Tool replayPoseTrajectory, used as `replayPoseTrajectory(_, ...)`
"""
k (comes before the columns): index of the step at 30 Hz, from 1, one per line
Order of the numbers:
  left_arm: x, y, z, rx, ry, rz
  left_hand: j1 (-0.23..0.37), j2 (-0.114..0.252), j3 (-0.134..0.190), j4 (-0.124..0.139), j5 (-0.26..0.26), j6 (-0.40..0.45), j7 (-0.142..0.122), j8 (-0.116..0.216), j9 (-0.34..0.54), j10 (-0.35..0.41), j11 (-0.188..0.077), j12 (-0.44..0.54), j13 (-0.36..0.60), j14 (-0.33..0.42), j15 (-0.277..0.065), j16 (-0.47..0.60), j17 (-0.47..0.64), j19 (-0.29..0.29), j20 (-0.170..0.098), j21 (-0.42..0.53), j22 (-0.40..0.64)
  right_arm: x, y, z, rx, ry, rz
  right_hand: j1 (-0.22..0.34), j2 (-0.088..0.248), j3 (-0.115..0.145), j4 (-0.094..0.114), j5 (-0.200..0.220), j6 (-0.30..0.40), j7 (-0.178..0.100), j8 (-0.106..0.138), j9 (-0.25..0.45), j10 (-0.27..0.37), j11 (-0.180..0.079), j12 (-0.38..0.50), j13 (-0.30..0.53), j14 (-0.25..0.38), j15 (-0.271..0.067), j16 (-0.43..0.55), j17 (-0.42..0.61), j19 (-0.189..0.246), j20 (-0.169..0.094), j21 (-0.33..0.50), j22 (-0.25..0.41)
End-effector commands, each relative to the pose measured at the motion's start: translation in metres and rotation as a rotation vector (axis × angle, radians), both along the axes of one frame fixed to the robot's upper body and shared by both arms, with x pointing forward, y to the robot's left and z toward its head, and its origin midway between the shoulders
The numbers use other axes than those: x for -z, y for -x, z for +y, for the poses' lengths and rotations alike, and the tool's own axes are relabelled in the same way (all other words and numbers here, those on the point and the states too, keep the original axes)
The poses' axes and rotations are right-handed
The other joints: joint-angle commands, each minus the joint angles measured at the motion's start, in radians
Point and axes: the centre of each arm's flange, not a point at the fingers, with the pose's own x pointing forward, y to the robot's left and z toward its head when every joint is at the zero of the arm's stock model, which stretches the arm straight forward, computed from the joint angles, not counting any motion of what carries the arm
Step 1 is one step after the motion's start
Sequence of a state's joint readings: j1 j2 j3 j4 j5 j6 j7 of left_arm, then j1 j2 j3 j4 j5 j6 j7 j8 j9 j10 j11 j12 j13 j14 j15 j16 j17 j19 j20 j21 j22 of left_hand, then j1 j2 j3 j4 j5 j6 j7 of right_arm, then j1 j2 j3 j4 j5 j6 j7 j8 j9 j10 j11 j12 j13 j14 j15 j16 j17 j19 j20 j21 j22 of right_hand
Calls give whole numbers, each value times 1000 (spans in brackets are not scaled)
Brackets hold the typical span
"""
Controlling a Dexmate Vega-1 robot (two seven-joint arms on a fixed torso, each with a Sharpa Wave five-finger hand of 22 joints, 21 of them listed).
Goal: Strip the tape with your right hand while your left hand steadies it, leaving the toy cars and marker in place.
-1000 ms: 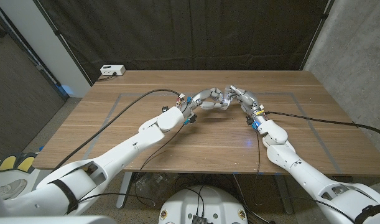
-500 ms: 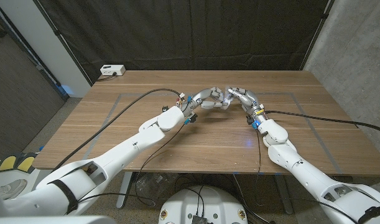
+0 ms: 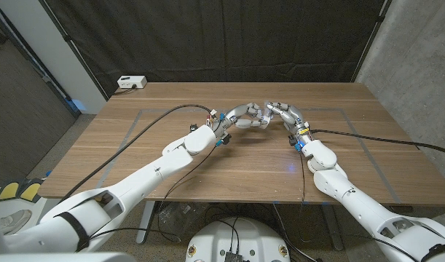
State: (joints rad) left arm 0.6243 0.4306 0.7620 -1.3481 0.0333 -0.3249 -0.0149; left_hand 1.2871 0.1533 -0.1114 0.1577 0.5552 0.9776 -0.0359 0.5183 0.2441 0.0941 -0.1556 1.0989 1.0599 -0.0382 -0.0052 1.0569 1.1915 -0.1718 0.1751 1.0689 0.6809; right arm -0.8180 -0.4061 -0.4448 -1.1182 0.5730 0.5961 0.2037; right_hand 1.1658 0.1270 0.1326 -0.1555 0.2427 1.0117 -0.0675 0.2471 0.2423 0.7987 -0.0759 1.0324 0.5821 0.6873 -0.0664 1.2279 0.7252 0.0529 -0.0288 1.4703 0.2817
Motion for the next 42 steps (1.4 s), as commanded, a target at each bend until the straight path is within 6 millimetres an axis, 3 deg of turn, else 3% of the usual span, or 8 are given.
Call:
replayPoseTrajectory(1,1,1,2,-2,2,0,29,34,11,4,8,96,-88,10,6,-10,0,10,5,-12,2,1,2,-22,8,6,-1,0,3,1,23,-7,-13,25,-8,-4,0,1,50,2,27,16,89,-63,29,23,30,-157,14,14,-1,-15,22,-4)
replayPoseTrajectory(7,2,1,3,-2,3,2,29,34,12,4,8,94,-86,10,7,-11,1,10,6,-15,5,1,3,-24,9,8,-2,-1,4,1,33,-23,-26,53,-9,-4,-1,1,83,12,45,32,114,-59,52,37,46,-158,12,16,12,-25,47,-10)
replayPoseTrajectory(15,3,1,4,-1,1,4,29,35,14,5,7,90,-85,10,9,-13,2,11,6,-17,5,2,3,-25,10,10,-3,-2,6,4,38,-20,-53,84,1,10,-2,-1,112,59,64,49,131,-21,78,63,74,-155,11,53,11,5,70,-18)
replayPoseTrajectory(20,4,1,3,0,-7,11,29,35,16,5,7,93,-71,13,10,-12,4,12,5,-16,6,4,3,-26,11,12,-4,-3,7,4,51,-31,-61,93,-2,19,-4,-10,117,78,71,57,131,-14,91,84,77,-155,12,81,0,9,75,-21)
replayPoseTrajectory(35,16,-2,2,-3,23,72,43,38,29,-3,1,85,-30,13,16,1,14,10,-16,-13,13,12,5,-25,11,20,-7,2,8,1,63,-98,-82,78,11,18,18,-17,93,70,76,81,94,-33,101,125,51,-154,35,139,-38,-18,82,-23)
replayPoseTrajectory(42,14,-3,0,-2,45,79,52,43,41,-6,-4,78,-14,13,20,1,19,10,-19,-17,19,18,8,-29,14,24,-6,3,5,1,25,-110,-95,79,11,21,18,-10,96,64,82,91,103,-34,97,113,44,-156,22,145,-36,-17,79,-31)
